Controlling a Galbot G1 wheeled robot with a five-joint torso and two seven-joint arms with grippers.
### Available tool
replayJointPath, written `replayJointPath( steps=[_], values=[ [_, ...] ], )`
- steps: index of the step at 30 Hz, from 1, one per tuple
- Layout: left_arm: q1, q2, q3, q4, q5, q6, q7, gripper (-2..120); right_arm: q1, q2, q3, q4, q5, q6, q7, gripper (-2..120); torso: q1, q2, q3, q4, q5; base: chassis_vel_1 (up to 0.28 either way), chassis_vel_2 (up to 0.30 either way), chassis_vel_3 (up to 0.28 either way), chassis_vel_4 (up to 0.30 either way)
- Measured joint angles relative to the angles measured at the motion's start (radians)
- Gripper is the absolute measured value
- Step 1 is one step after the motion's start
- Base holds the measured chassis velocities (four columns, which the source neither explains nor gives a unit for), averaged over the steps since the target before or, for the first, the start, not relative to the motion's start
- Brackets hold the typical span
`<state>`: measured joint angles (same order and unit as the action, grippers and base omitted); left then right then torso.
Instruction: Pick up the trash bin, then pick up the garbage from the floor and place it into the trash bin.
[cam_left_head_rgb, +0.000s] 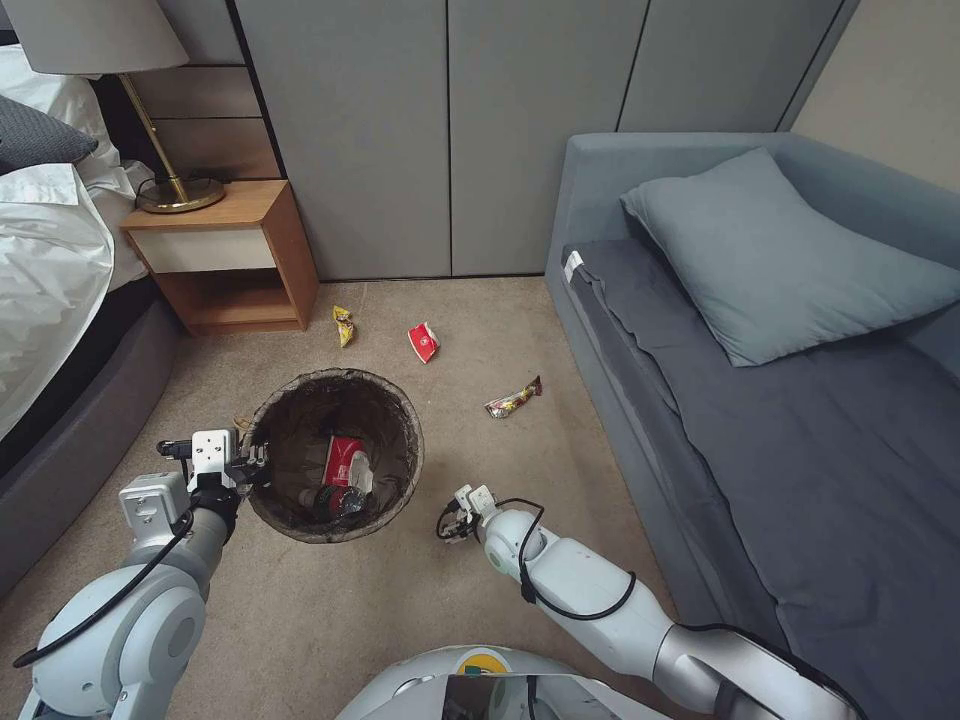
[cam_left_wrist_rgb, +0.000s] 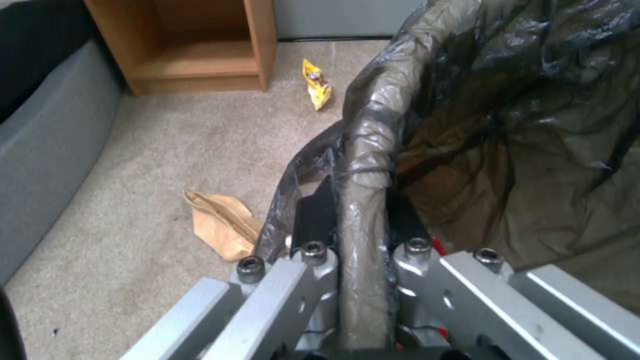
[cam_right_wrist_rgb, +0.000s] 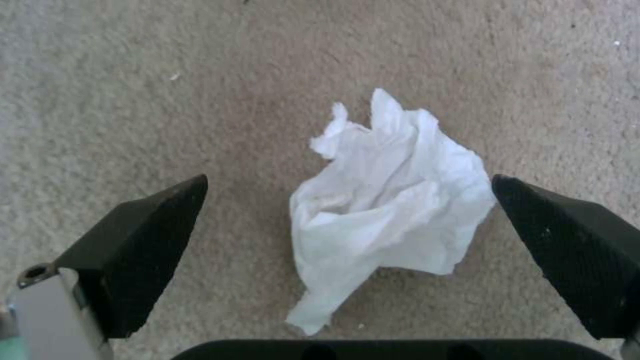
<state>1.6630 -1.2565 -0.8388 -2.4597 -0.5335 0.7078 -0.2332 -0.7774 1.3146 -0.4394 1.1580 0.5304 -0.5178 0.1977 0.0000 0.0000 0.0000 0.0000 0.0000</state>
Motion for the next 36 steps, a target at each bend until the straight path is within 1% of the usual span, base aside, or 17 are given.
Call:
replayJointPath(
  steps=[15, 18, 30, 36],
  values=[
    [0.000, 0.001, -0.002, 0.003, 0.000, 0.000, 0.001, 3, 0.012, 0.027, 0.016, -0.073, -0.019, 0.013, -0.015, 100, 0.000, 0.000, 0.000, -0.0002, 0.0000, 0.000, 0.000, 0.000, 0.000],
    [0.000, 0.001, -0.003, 0.003, 0.000, 0.000, 0.001, 3, 0.017, 0.036, 0.025, -0.099, -0.027, 0.021, -0.023, 100, 0.000, 0.000, 0.000, 0.0001, 0.0001, 0.000, 0.000, 0.000, 0.000],
    [-0.004, 0.003, -0.003, 0.009, 0.000, -0.001, 0.002, 3, 0.015, 0.041, 0.028, -0.107, -0.034, 0.034, -0.025, 100, 0.000, 0.000, 0.000, -0.0002, -0.0001, 0.000, 0.000, 0.000, 0.000],
    [-0.007, 0.000, -0.001, 0.012, 0.001, -0.001, 0.002, 3, 0.009, 0.040, 0.031, -0.104, -0.034, 0.035, -0.019, 100, 0.000, 0.000, 0.000, 0.0001, 0.0000, 0.000, 0.000, 0.000, 0.000]
  ],
)
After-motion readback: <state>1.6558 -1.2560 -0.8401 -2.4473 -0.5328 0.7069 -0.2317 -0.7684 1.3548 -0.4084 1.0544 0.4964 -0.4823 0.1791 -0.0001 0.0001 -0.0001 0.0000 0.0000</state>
